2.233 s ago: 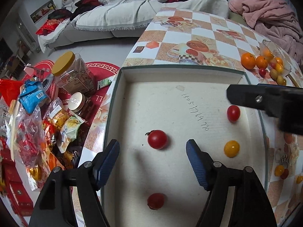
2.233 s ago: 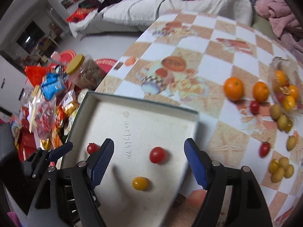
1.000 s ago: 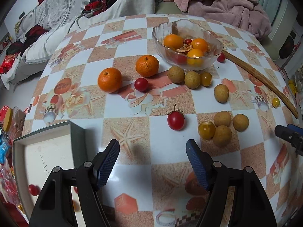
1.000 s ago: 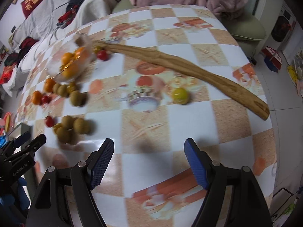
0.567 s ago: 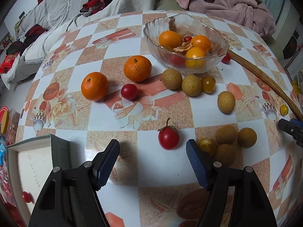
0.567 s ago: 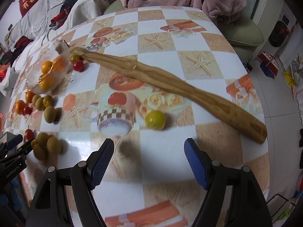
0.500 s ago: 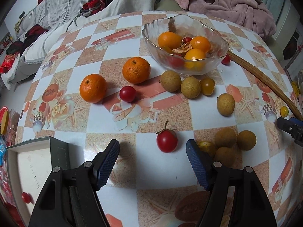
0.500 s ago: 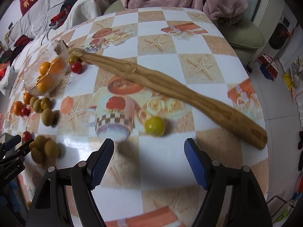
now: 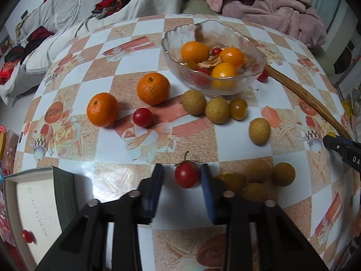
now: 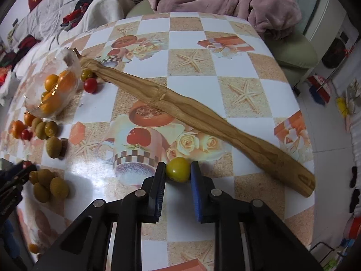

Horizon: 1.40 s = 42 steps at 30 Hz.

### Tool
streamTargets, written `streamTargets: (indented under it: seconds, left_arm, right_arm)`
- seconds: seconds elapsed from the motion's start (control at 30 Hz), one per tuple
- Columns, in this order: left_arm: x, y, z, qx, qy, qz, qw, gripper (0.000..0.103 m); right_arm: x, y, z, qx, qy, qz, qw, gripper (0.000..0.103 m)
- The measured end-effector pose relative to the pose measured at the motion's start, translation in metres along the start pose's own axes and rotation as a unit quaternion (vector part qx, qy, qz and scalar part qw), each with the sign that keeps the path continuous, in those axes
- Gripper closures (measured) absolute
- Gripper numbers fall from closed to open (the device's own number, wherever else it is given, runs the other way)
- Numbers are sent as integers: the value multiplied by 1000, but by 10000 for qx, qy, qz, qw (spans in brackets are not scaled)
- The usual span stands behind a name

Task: Organize fruits
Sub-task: 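Grasp a red cherry tomato with the left tool while the right tool grasps a yellow one, then carry both tomatoes over the white tray and open both tools to release them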

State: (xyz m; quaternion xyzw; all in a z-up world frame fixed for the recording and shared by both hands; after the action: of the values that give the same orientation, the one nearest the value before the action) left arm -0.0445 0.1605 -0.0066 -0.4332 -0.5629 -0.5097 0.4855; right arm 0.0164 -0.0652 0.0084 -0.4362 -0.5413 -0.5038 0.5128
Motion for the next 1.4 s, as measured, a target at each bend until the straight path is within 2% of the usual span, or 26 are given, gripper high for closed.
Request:
streamTargets:
  seconds: [0.03,0.23,0.7,1.0,1.4]
  left_arm:
    - [1,0,-1,-35,-38,9,10000,80]
    - [6,-10,-3,-67,-254,62,9996,80]
    - [38,-48,18,89,-443,-40,9990,80]
    - [60,-80,61,433,-419,-188,9980,80]
    - [77,-126,139,1098,-217,-321,9932,80]
  right_arm:
    - [1,-3,-2,-69,158,19,9998,79]
    - [10,-21,2,-52,481,68,9988,79]
    - [31,-62,40,241,762,210,9966,79]
    - [42,-76,94,722,879,203,9933,79]
    - [53,-91,188,1528,1034,194,9826,79]
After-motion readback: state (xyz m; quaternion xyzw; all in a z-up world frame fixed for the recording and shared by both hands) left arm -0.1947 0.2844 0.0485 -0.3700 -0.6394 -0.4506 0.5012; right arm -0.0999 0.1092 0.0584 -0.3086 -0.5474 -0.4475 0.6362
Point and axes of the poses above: each gripper's, at about its wrist camera, not at the fingertips, and x roughly against the way its jaws point, z to its left, y to its top, the point moved 2 cm from there along -x, roughly the way its jaws point, and after that the axes turned 14 degrees about z, right-handed, at the moved point
